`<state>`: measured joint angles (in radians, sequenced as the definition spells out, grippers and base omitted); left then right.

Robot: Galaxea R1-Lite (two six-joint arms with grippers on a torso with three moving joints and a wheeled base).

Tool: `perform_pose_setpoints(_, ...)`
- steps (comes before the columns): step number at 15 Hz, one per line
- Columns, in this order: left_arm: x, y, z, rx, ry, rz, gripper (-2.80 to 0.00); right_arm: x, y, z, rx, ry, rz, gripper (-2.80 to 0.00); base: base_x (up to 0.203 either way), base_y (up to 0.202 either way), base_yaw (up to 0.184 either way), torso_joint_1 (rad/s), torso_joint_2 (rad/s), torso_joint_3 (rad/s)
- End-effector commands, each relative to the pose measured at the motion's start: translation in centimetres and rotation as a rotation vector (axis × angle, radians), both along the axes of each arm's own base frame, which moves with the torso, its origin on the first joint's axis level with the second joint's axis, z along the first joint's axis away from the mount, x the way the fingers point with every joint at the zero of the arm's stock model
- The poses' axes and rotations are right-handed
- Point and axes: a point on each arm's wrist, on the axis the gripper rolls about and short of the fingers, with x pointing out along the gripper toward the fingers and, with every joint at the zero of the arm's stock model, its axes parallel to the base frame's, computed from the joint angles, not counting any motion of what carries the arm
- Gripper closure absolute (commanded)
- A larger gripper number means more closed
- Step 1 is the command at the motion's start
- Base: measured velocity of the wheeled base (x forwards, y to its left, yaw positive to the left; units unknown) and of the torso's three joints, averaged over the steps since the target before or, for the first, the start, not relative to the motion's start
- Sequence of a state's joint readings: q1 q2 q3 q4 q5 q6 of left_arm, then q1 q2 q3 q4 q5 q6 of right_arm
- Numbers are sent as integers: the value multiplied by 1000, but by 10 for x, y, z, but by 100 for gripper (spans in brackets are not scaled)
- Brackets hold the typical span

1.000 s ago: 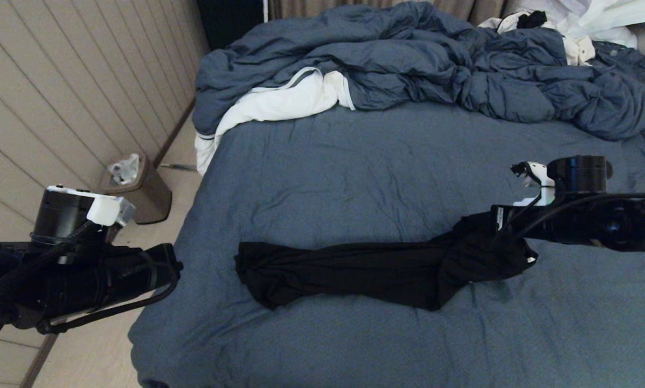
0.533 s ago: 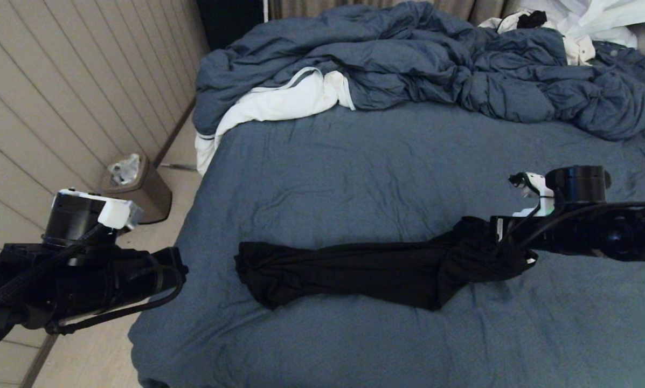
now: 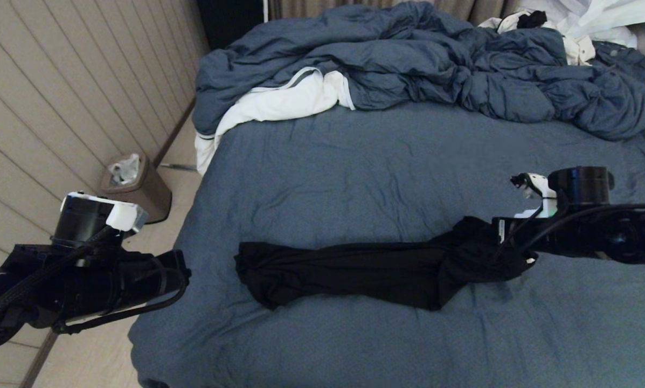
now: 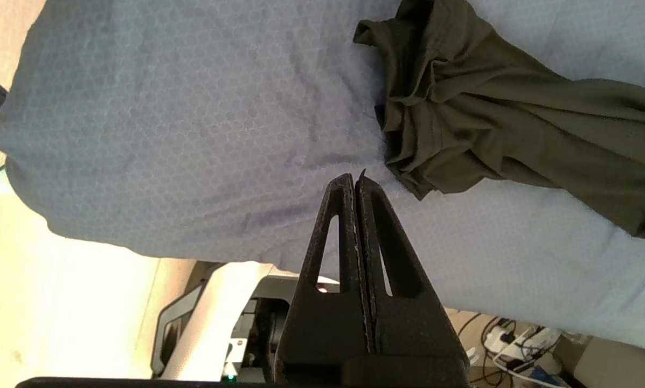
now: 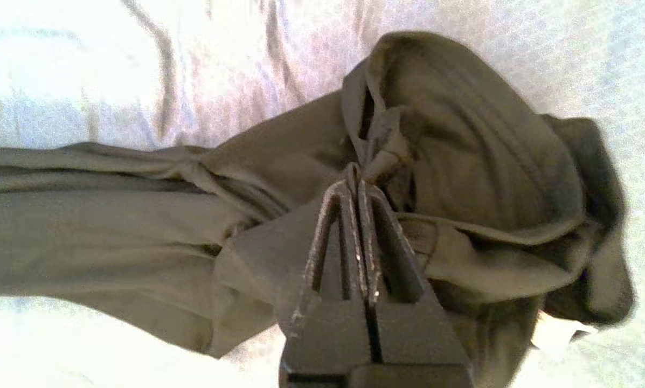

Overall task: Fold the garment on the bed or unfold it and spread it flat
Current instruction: Unford the black T-shirt

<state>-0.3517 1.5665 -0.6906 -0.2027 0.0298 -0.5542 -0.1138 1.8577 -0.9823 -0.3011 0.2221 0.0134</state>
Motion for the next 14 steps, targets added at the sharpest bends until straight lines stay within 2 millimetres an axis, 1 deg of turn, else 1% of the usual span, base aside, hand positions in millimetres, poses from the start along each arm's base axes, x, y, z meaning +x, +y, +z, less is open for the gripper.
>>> perform_pose_setpoints(1,0,0,-2,-1,8,-1,0,-12,1,15,-4,-41,2,0,0,0,0,0,0,0)
perform_pose_setpoints(4,0,-1,-2,-7,3,-6,0,-34,3,26,-8,-66,4,0,0,0,0,0,0,0)
perform_pose_setpoints(6,0,-1,-2,-10,5,-9,0,-55,5,29,-26,-70,13,0,0,0,0,0,0,0)
perform_pose_setpoints(8,0,-1,-2,-11,6,-8,0,-86,8,33,-53,-87,24,0,0,0,0,0,0,0)
perform_pose_setpoints(11,-1,-2,-2,-12,3,-15,0,-139,8,41,-93,-147,13,0,0,0,0,0,0,0)
perform_pose_setpoints(12,-2,-4,-2,-12,5,-22,0,-157,7,37,-104,-152,8,0,0,0,0,0,0,0)
perform_pose_setpoints(14,-4,-6,-3,-15,10,-29,0,-188,9,20,-125,-128,2,0,0,0,0,0,0,0)
